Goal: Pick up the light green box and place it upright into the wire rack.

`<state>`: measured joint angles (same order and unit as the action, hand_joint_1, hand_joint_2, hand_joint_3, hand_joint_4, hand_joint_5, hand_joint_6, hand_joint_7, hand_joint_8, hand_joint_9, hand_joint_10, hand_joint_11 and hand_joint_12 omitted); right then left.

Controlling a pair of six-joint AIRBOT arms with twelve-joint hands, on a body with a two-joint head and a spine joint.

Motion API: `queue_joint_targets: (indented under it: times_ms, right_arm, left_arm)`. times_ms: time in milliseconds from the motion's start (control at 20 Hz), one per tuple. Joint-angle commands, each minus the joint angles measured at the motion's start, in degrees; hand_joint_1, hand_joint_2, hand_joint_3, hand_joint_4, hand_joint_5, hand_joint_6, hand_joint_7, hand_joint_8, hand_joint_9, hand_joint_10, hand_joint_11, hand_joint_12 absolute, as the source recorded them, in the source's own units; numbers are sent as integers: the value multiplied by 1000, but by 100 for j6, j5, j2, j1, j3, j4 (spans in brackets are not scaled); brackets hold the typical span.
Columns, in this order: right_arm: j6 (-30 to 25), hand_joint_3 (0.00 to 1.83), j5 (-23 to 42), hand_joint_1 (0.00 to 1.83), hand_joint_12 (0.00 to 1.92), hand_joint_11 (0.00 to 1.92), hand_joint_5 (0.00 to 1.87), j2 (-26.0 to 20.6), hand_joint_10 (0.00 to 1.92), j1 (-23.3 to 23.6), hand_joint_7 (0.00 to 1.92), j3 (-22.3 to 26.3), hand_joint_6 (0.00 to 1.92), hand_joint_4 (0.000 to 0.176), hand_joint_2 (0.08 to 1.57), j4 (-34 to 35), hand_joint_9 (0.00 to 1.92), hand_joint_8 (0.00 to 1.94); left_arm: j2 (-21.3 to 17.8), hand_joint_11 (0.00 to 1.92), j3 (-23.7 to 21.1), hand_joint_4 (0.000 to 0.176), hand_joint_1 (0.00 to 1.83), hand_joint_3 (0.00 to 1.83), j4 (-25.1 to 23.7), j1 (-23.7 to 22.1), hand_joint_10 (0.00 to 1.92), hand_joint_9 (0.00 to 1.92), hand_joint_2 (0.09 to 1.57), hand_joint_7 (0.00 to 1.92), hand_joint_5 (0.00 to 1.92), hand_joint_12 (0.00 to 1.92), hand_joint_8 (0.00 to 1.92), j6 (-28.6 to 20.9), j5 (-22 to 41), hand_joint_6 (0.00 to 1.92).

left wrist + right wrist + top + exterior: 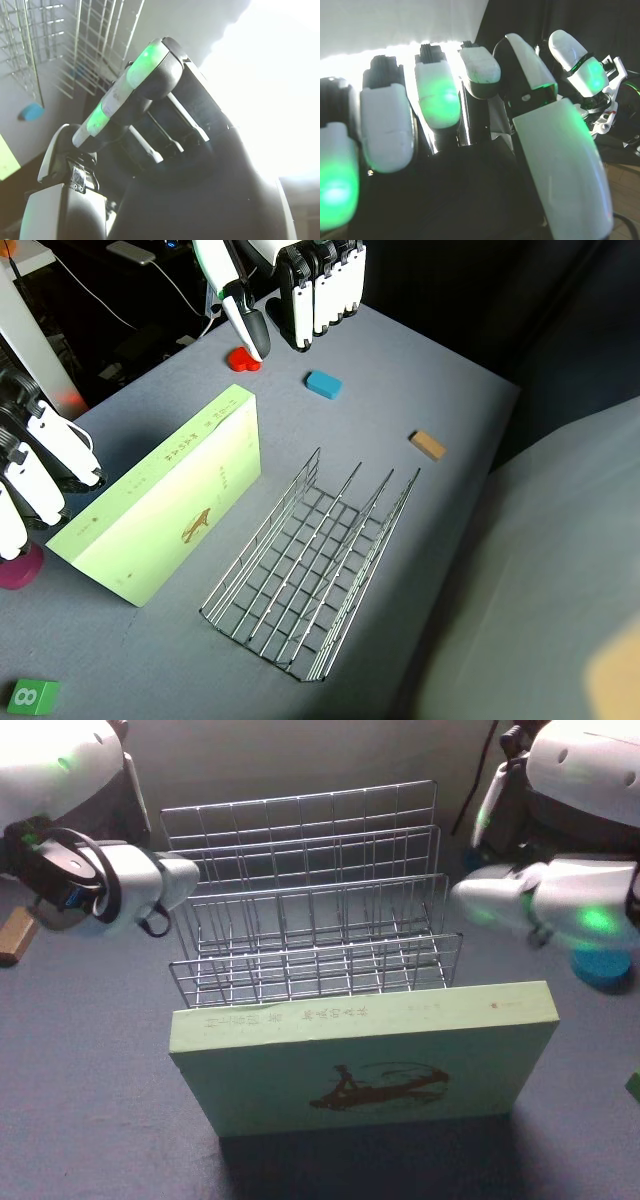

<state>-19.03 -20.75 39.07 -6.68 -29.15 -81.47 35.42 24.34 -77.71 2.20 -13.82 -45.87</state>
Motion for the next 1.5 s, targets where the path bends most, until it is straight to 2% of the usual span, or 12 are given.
queue_joint_targets:
  times_ms: [0,350,550,650,750,800,950,1100,1300,1450]
  right_arm:
    - [-18,18,96,140,779,0,181,11,5,64,190,33,5,40,1010,-193,153,1]
    - [-110,19,1,119,768,0,203,83,6,111,214,52,9,38,1047,-192,167,7]
    - [-35,14,-485,130,769,0,199,460,4,171,217,45,5,39,1046,-192,165,6]
    - [16,2,-703,369,766,0,193,715,1,163,208,26,2,31,1030,-193,156,1]
    - [92,0,-1041,522,754,0,179,1049,0,154,201,-16,0,31,1027,-123,143,1]
    - [162,0,-1082,584,749,0,172,1126,0,169,191,-34,0,31,1022,14,136,0]
    - [807,0,-1462,812,781,0,181,1601,2,289,202,-203,6,33,988,1055,140,4]
    - [1208,0,-1929,917,806,0,202,2163,4,404,217,-539,7,32,979,2068,150,4]
    - [1169,0,-2152,949,801,0,184,2600,3,378,209,-729,0,32,991,2263,150,0]
    - [1181,0,-2275,950,761,0,183,2872,1,370,213,-863,0,32,990,2550,148,2]
  left_arm:
    - [-31,0,-15,64,218,8,-467,-70,6,171,1114,225,263,593,3,-5,31,5]
    - [-31,0,-27,64,214,4,-467,-61,6,178,1117,233,274,598,4,104,32,6]
    - [-121,0,167,64,244,0,-467,3,5,183,1103,239,279,601,4,325,221,5]
    - [-222,0,247,64,236,2,-468,55,4,184,1109,237,280,605,2,326,344,4]
    - [-359,0,328,64,204,7,-468,113,3,185,1123,237,281,610,1,405,524,3]
    - [-390,0,345,65,200,7,-468,118,3,185,1125,237,282,611,1,426,550,3]
    - [-505,0,476,64,196,8,-481,136,1,182,1131,237,284,612,1,524,654,3]
    - [-559,0,669,64,196,9,-628,136,0,179,1137,248,299,612,5,544,766,8]
    - [-628,0,854,64,205,6,-628,121,0,176,1137,248,301,613,3,748,907,6]
    - [-750,0,884,64,207,5,-627,52,2,181,1138,248,299,615,3,1103,974,4]
